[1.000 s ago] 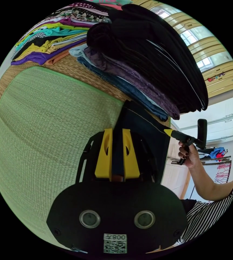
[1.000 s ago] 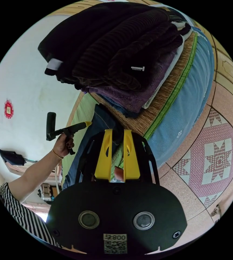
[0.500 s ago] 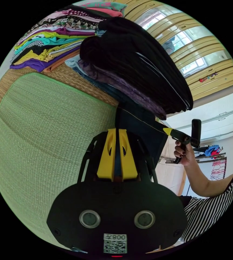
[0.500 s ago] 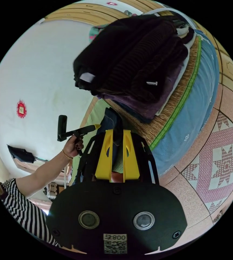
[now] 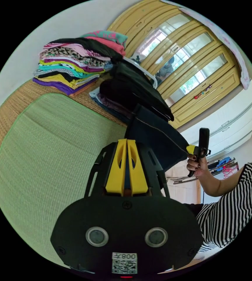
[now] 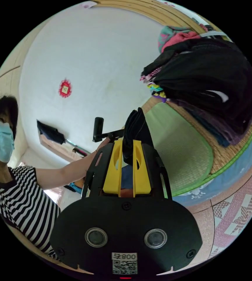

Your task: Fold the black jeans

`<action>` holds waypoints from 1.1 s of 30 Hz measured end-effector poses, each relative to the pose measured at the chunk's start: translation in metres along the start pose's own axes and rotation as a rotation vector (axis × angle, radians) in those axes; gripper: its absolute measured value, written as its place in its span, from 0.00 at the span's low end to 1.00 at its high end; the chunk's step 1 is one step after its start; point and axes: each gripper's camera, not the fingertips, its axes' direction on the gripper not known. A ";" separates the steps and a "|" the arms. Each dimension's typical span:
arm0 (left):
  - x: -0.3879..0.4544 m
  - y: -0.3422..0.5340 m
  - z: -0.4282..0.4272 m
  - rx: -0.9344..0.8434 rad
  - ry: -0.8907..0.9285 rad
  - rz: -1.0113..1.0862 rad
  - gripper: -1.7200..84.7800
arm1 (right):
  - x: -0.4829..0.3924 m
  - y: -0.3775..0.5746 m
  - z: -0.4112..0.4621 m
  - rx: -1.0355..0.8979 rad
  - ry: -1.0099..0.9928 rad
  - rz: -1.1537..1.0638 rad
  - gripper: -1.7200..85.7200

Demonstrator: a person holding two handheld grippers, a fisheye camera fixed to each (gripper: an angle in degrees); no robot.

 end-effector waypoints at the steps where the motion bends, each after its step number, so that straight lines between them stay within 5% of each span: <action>1: -0.005 0.015 -0.021 0.037 0.012 -0.022 0.02 | -0.009 0.002 0.012 -0.021 -0.005 -0.013 0.09; 9: -0.035 0.149 -0.123 0.142 0.017 -0.237 0.03 | -0.092 0.061 0.201 -0.292 -0.084 -0.108 0.09; 17: -0.076 0.358 -0.175 0.332 0.216 -0.785 0.08 | -0.097 0.128 0.370 -0.539 0.004 -0.055 0.09; 26: -0.076 0.413 -0.188 0.400 0.533 -0.830 0.13 | -0.137 0.150 0.453 -0.569 0.033 -0.084 0.10; 33: -0.076 0.446 -0.235 0.362 0.431 -0.820 0.13 | -0.182 0.185 0.529 -0.620 0.039 -0.163 0.10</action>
